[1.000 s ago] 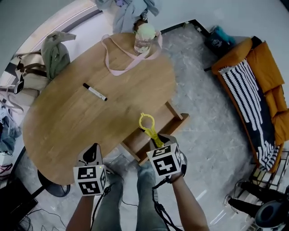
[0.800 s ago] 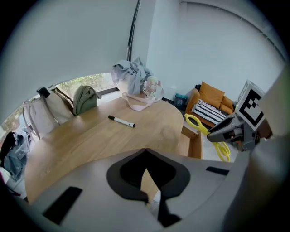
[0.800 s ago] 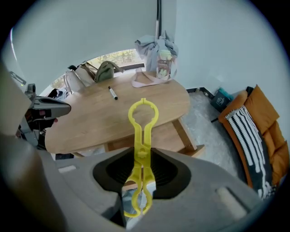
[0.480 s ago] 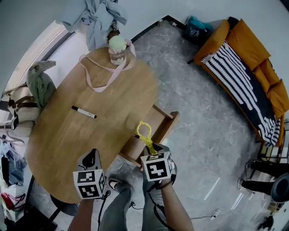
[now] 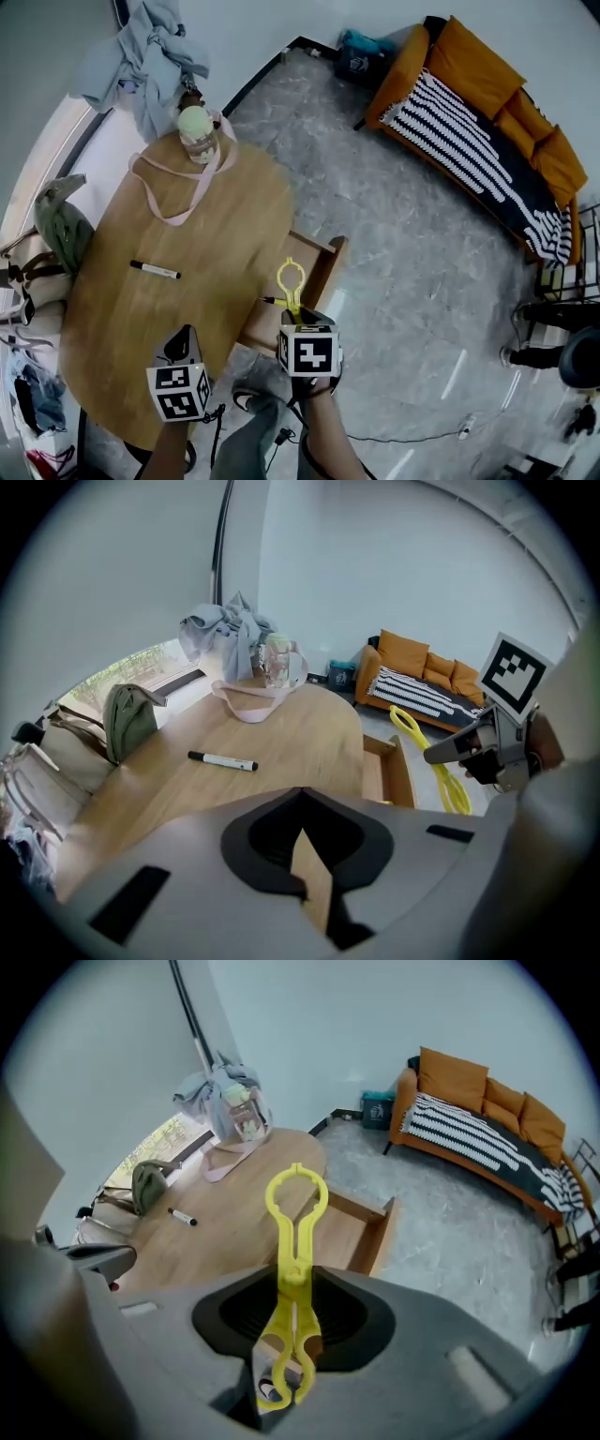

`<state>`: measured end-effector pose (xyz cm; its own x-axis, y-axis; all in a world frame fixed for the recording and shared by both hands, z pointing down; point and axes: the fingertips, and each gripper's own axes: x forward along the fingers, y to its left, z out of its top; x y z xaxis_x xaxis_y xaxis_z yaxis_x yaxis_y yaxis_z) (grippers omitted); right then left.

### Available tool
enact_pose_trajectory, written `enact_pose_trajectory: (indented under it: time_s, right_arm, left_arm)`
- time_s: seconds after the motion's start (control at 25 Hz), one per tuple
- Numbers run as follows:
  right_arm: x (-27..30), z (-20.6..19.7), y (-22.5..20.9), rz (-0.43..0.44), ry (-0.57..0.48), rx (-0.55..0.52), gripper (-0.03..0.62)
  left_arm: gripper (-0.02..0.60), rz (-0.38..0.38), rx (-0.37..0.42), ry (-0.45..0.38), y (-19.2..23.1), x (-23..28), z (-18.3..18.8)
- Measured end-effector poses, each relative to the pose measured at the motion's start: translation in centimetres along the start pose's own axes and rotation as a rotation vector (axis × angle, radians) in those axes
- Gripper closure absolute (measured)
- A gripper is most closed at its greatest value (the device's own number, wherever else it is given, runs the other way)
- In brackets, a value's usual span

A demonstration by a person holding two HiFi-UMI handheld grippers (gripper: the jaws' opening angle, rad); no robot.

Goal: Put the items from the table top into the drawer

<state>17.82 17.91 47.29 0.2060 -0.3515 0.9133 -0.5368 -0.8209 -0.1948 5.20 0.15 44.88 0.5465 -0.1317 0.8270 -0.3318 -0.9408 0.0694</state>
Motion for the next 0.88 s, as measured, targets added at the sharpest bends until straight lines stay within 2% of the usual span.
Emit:
enact_pose_trajectory:
  time_s: [0.24, 0.48, 0.64, 0.68, 0.88]
  right_arm:
    - [1.3, -0.2, -1.1, 0.005, 0.008, 0.113, 0.477]
    - [2.1, -0.1, -2.1, 0.005, 0.003, 0.187, 0.477]
    - [2.7, 0.1, -2.2, 0.046, -0.023, 0.296, 0.473]
    - [2.8, 0.1, -2.2, 0.054, -0.029, 0.314, 0.452]
    - [2.9, 0.0, -2.8, 0.041, -0.018, 0.266, 0.440]
  left_arm:
    - [0.584, 0.005, 0.028, 0.002, 0.2, 1.5, 1.6]
    - [0.583, 0.021, 0.010, 0.013, 0.1, 2.8, 1.7]
    - [0.583, 0.025, -0.001, 0.020, -0.1, 3.2, 1.7]
    - [0.584, 0.026, -0.003, 0.023, -0.1, 3.3, 1.6]
    - [0.583, 0.039, -0.030, 0.029, -0.1, 3.4, 1.1]
